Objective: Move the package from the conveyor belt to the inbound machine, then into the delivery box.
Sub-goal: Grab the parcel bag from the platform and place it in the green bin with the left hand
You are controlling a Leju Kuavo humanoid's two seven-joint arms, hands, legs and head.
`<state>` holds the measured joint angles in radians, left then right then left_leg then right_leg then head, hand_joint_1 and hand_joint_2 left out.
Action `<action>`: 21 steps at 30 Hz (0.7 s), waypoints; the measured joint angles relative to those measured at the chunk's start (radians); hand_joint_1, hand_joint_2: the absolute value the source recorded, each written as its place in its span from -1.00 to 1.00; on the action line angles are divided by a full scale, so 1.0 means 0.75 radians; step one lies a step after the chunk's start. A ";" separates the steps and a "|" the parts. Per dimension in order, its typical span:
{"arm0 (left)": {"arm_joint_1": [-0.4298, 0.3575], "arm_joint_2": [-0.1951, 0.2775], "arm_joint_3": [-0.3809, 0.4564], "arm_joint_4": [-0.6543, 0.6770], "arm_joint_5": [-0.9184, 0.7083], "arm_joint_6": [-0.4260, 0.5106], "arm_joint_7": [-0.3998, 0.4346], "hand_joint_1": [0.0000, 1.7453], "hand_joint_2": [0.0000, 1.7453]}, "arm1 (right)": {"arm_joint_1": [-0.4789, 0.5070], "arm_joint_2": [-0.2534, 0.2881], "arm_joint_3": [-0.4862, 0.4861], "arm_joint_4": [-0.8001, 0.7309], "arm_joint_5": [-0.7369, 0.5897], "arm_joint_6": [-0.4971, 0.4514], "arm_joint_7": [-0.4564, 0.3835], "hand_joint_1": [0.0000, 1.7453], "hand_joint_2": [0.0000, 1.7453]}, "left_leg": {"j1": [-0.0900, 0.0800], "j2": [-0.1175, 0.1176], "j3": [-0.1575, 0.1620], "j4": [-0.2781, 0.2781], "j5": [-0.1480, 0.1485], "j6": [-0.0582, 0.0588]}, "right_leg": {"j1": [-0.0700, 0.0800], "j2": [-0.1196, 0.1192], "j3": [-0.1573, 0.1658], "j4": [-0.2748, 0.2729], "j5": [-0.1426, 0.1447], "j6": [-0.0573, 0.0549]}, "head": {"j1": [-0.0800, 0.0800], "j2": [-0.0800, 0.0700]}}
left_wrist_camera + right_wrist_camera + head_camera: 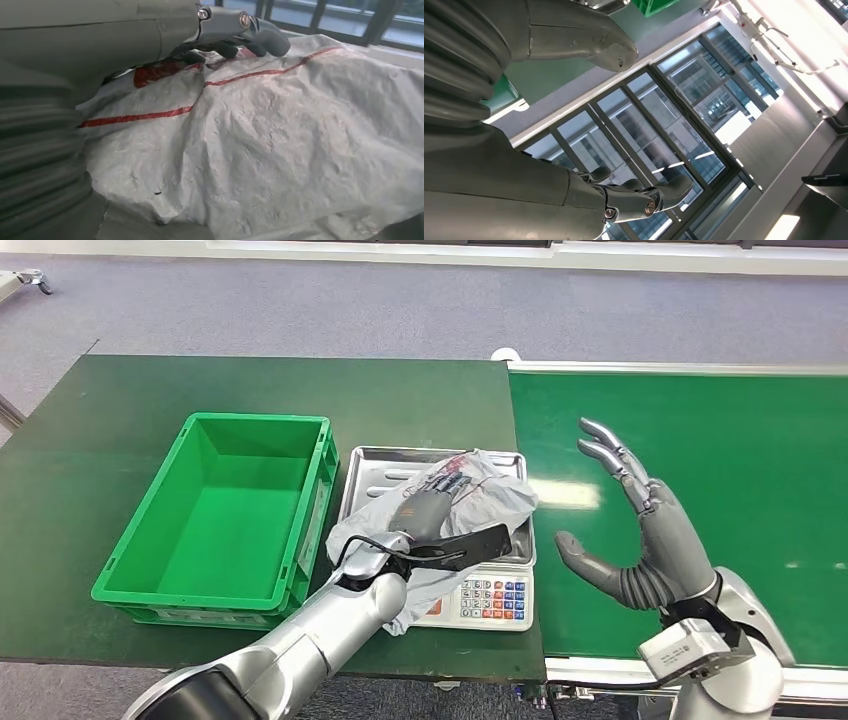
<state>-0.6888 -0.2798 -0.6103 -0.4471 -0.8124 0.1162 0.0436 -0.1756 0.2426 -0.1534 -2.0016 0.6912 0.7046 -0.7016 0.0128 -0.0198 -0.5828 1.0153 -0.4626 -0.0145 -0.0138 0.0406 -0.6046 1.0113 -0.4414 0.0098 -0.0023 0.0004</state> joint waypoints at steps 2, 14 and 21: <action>-0.013 0.001 -0.011 0.016 -0.026 -0.013 0.030 0.47 1.00 | 0.000 0.000 0.000 0.000 0.000 0.000 0.000 -1.00 1.00 | 0.000 0.000 0.000 0.000 0.000 0.000 | 0.000 0.000 0.000 0.000 0.000 0.000 | 0.000 0.000; -0.009 0.020 -0.014 0.037 -0.056 0.066 -0.046 1.00 1.00 | 0.008 -0.001 0.001 0.002 0.017 0.000 0.000 -1.00 1.00 | 0.000 0.000 0.001 0.000 0.001 -0.001 | 0.000 0.000 0.001 0.000 0.000 0.000 | 0.000 0.000; 0.041 0.026 0.009 -0.018 -0.038 0.278 -0.247 1.00 1.00 | 0.026 -0.001 0.001 0.000 0.024 0.000 0.000 -1.00 1.00 | 0.000 0.000 0.000 0.000 0.001 -0.001 | 0.000 0.000 0.000 0.000 0.000 0.000 | 0.000 0.000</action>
<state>-0.6578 -0.2600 -0.6037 -0.4608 -0.8412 0.3246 -0.1416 -0.1560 0.2422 -0.1530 -2.0013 0.7094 0.7046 -0.7017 0.0128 -0.0201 -0.5831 1.0152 -0.4621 -0.0153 -0.0138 0.0404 -0.6048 1.0114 -0.4413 0.0096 -0.0023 0.0004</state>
